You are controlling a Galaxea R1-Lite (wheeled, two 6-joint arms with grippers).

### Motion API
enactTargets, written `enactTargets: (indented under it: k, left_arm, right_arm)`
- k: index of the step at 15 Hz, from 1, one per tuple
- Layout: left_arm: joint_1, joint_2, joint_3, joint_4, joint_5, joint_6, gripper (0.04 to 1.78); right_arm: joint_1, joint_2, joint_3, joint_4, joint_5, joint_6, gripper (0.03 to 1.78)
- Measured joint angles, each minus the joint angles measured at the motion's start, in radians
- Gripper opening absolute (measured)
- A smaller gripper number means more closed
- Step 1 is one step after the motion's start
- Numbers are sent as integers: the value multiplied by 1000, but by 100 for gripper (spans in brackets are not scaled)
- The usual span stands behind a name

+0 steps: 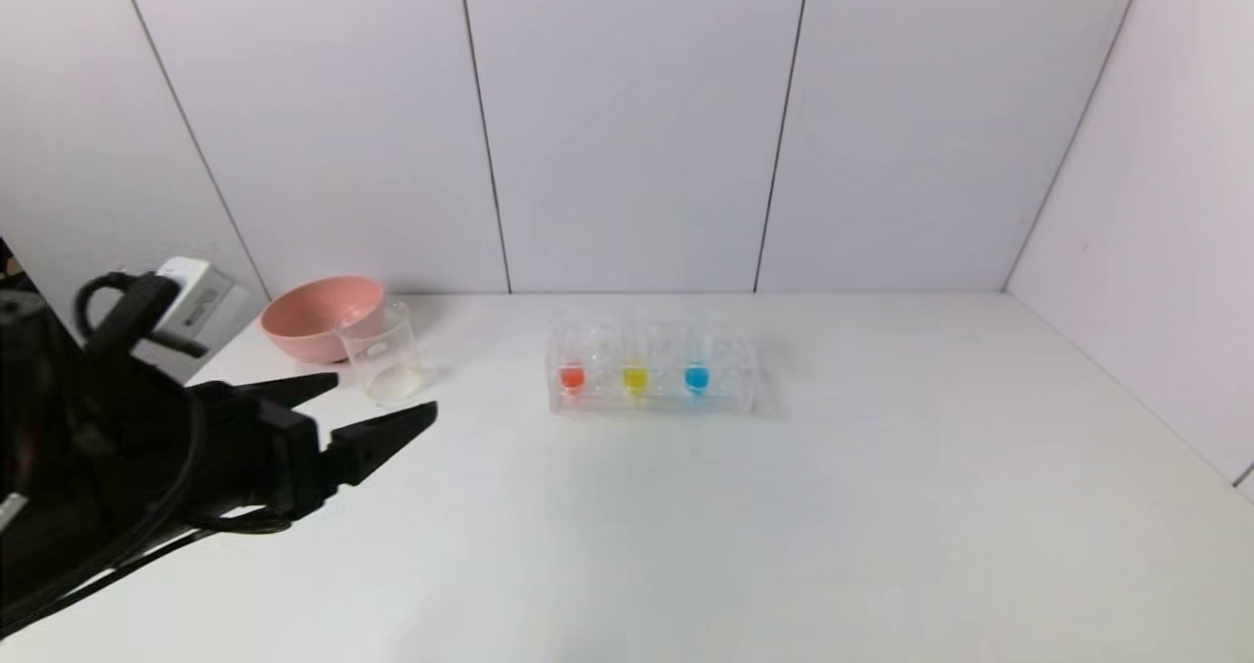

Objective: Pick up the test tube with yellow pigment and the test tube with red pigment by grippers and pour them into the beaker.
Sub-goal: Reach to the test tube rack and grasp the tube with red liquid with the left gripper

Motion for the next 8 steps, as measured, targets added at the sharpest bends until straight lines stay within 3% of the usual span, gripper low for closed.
enactTargets:
  k: [4, 8]
  left_arm:
    - [-182, 276, -117, -114, 265, -39, 176]
    - [-286, 502, -285, -140, 519, -88, 176]
  right_arm:
    - [0, 0, 0, 0, 0, 0, 171]
    - [0, 0, 0, 0, 0, 0, 171]
